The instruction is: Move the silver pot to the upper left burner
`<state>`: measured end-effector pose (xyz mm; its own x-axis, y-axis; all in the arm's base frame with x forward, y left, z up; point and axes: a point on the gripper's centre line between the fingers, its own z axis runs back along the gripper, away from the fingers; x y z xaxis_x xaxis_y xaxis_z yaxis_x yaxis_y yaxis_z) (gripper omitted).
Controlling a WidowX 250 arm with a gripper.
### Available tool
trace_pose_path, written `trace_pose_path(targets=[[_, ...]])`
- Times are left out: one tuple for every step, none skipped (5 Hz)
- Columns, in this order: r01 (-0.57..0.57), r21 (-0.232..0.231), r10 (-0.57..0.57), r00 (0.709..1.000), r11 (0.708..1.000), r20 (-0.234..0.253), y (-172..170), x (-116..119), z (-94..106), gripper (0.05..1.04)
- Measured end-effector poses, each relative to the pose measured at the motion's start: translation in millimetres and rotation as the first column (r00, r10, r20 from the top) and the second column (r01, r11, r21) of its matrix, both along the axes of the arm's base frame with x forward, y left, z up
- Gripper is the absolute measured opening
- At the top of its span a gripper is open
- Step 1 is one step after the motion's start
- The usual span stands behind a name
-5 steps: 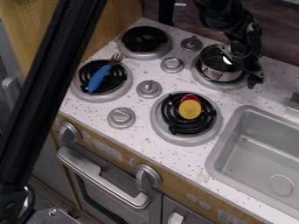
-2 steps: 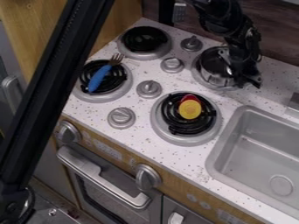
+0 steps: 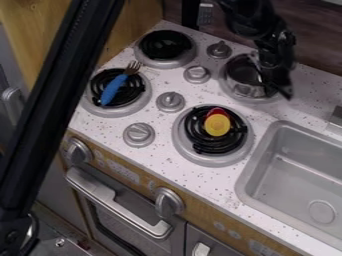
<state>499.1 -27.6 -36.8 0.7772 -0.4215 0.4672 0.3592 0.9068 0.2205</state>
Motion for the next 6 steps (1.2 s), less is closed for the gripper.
trace_pose_path(targets=[[-0.048, 0.015, 0.048, 0.999, 0.999, 0.016, 47.8, 3.2, 2.0, 0.079], [-0.101, 0.01, 0.1, 0.993, 0.995, 0.069, 90.2, 14.2, 17.4, 0.079], [-0.154, -0.002, 0.154, 0.983, 0.988, 0.102, 128.8, 24.5, 24.2, 0.079], [-0.202, -0.002, 0.202, 0.976, 0.979, 0.083, 159.6, 31.2, 6.8, 0.079], [-0.221, 0.013, 0.219, 0.972, 0.975, 0.086, 175.8, 44.5, 5.5, 0.079], [-0.248, 0.017, 0.246, 0.966, 0.969, 0.076, 184.6, 45.2, 5.5, 0.095]])
